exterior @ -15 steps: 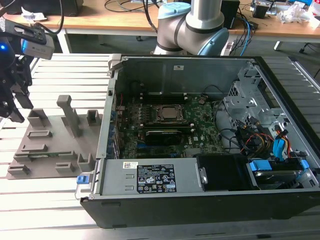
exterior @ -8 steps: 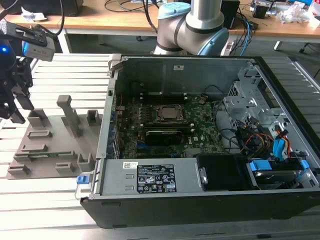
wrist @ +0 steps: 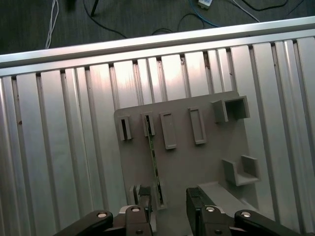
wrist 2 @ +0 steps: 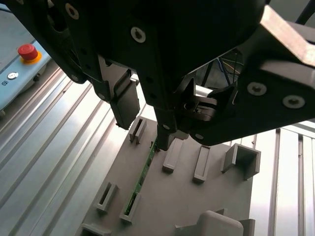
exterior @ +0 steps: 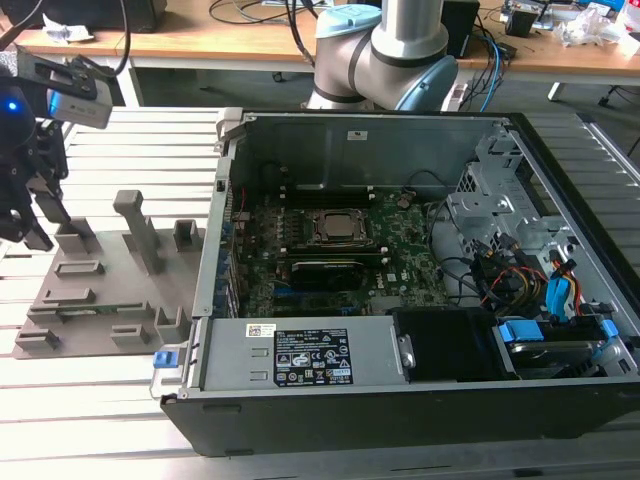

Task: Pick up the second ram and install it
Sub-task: 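Pick up the second ram and move it above second insertion slot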

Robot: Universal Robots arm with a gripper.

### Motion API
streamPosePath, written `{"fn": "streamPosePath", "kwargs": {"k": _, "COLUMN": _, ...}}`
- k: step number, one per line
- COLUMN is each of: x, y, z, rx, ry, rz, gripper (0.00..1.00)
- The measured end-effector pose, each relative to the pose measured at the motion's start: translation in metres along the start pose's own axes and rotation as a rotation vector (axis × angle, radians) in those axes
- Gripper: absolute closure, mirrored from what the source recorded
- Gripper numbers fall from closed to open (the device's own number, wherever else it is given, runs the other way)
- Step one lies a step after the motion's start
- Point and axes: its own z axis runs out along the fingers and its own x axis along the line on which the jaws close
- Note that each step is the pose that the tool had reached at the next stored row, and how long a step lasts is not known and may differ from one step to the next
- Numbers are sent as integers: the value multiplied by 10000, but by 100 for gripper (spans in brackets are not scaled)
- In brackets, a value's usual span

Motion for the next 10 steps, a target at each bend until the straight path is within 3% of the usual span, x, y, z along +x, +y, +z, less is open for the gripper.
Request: {"fn": "streamPosePath", "kwargs": {"k": 10, "x": 1, "y": -3, "z": 61, "rx": -1, "ry": 1, "rz": -7, "gripper": 58}}
